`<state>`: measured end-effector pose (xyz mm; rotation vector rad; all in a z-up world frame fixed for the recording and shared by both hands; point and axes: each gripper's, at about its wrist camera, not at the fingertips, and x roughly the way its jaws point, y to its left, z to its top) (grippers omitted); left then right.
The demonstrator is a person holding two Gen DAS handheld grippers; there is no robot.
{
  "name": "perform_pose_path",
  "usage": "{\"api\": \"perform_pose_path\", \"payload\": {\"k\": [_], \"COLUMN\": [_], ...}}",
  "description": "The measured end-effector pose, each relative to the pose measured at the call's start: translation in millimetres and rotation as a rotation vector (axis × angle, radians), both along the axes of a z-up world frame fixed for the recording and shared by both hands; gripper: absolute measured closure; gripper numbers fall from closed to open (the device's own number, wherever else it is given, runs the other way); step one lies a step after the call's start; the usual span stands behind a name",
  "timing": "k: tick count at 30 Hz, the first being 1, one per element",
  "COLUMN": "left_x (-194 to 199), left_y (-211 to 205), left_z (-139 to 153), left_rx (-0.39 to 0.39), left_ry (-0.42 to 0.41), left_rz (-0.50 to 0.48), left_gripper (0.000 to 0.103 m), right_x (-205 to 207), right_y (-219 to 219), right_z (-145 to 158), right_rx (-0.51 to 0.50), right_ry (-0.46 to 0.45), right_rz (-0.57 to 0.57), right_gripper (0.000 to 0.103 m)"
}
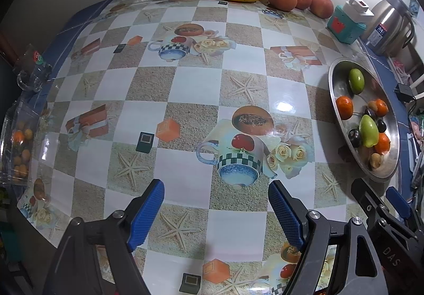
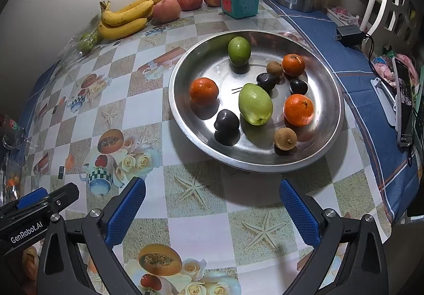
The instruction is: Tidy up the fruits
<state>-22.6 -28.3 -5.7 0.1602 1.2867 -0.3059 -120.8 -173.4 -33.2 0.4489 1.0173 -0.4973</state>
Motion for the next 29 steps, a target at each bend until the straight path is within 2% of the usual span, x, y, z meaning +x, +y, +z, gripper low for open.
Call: {"api": "perform_pose_path", "payload": {"k": [21, 25, 29], "left_x": [1.1, 0.1, 1.2], "left_y": [2.1, 3.2, 4.1], "left_z": [-2.9, 0.5, 0.6], "left_rx": [-0.006, -0.001, -0.007], "left_ry": [0.014, -0.016, -0.012], "left_rz": [0.011, 0.015, 0.021], "left_gripper": [0.020, 0.020, 0.020], "right_x": [-1.0, -1.6, -1.7], "right_y": [-1.3, -2.3, -2.3], "right_z": [-1.8, -2.1, -2.3], "right_rx": [0.013, 0.018, 0.018], "right_ry": [-0.001, -0.002, -0.003], "right_rz": [-0.008, -0.013, -0.013], "right_gripper": [0.002, 0.002, 0.002]}}
